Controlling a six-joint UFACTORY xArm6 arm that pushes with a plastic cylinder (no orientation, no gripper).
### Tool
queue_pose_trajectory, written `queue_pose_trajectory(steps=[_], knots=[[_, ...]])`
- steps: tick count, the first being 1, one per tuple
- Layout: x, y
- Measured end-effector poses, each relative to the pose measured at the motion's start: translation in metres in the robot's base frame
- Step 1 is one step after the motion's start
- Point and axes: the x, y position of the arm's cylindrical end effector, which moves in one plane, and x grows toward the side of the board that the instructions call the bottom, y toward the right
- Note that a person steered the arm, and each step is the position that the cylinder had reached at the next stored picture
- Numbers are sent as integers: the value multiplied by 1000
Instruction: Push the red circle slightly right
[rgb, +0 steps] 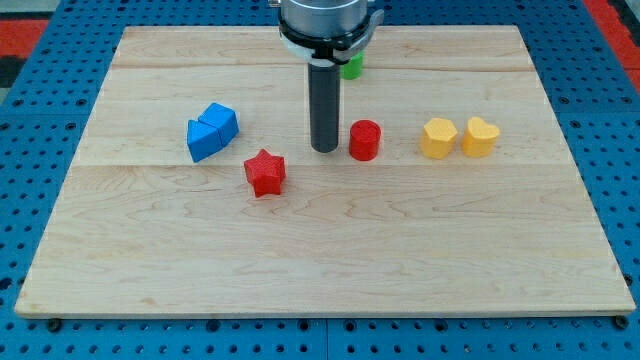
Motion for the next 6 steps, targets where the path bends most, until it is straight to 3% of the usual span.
queue_pose_trajectory(steps=[6], knots=[[5, 27]])
